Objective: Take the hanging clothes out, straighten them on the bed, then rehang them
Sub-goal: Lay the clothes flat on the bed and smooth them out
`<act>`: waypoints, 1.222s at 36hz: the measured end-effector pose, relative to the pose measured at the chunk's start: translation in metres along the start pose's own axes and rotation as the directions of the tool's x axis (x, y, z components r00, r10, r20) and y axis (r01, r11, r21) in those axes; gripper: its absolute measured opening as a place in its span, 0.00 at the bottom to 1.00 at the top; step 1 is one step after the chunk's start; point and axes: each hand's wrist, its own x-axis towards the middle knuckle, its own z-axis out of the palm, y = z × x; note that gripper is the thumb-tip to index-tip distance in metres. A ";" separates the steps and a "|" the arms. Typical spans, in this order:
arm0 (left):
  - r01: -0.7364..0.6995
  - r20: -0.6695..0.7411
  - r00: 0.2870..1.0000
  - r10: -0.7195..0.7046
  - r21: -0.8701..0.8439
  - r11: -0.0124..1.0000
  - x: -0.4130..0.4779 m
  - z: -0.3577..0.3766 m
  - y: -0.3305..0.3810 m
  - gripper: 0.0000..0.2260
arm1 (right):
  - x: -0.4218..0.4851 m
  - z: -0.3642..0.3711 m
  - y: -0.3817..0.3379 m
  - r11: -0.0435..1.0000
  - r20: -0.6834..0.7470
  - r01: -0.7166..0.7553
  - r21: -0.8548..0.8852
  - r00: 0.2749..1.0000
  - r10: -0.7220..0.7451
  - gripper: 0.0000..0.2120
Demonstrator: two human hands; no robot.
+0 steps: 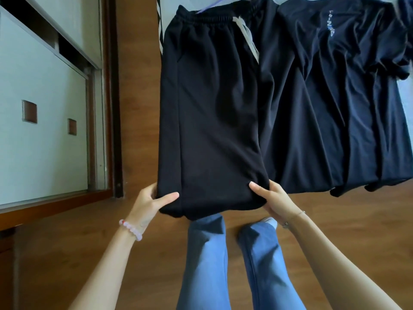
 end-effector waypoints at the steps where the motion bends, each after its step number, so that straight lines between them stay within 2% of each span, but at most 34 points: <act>1: -0.001 -0.031 1.000 0.003 0.061 0.998 -0.001 -0.004 -0.003 0.10 | -0.002 -0.001 0.001 1.000 -0.024 0.011 -0.006 1.000 -0.011 0.33; 2: 0.007 -0.060 0.998 0.000 0.126 0.992 -0.002 -0.008 -0.007 0.09 | -0.005 -0.001 0.002 0.999 -0.041 0.014 -0.032 0.999 -0.015 0.26; 4: 0.017 -0.107 0.994 0.006 0.217 0.976 -0.004 -0.013 -0.019 0.17 | -0.008 0.003 0.006 0.986 -0.100 0.009 -0.168 0.995 -0.026 0.12; 6: 0.044 -0.146 0.989 -0.001 0.291 0.956 -0.002 -0.013 -0.035 0.21 | -0.005 0.008 0.014 0.954 -0.143 -0.002 -0.300 0.989 -0.043 0.11; 8: 0.093 -0.222 0.975 0.006 0.433 0.897 0.006 -0.008 -0.052 0.17 | 0.000 0.012 0.021 0.935 -0.146 -0.027 -0.354 0.989 -0.027 0.11; 11: 0.239 -0.326 0.945 -0.020 0.646 0.725 0.018 0.000 -0.071 0.10 | 0.010 0.008 0.030 0.883 -0.147 -0.104 -0.457 0.988 0.041 0.11; 16: 0.290 -0.328 0.943 -0.052 0.735 0.613 0.025 0.008 -0.086 0.14 | 0.013 -0.019 0.039 0.801 -0.213 -0.144 -0.581 0.977 0.022 0.10; 22: 0.244 -0.280 0.957 -0.074 0.644 0.725 0.022 0.042 -0.070 0.06 | -0.003 -0.071 0.035 0.829 -0.272 -0.151 -0.539 0.962 -0.002 0.12; 30: 0.132 -0.141 0.988 -0.070 0.499 0.857 0.047 0.149 -0.027 0.04 | -0.010 -0.169 0.005 0.908 -0.335 -0.078 -0.412 0.939 -0.072 0.09; 33: 0.150 -0.165 0.982 -0.087 0.419 0.896 0.059 0.196 -0.017 0.05 | -0.007 -0.205 -0.008 0.896 -0.348 -0.093 -0.434 0.935 -0.071 0.09; 36: 0.201 -0.218 0.966 -0.136 0.312 0.929 0.071 0.243 -0.012 0.13 | 0.006 -0.231 -0.025 0.834 -0.321 -0.084 -0.546 0.940 -0.116 0.14; 40: 0.284 -0.400 0.898 -0.182 0.211 0.935 0.083 0.289 -0.017 0.19 | 0.035 -0.247 -0.046 0.793 -0.186 -0.063 -0.606 0.980 -0.064 0.24; 42: 0.331 -0.462 0.851 -0.249 0.105 0.938 0.086 0.302 -0.021 0.18 | 0.049 -0.247 -0.054 0.747 -0.112 -0.037 -0.663 0.992 -0.050 0.23; 44: 0.344 -0.481 0.835 -0.267 0.077 0.936 0.090 0.311 -0.026 0.18 | 0.060 -0.246 -0.060 0.711 -0.094 -0.030 -0.703 0.994 -0.051 0.18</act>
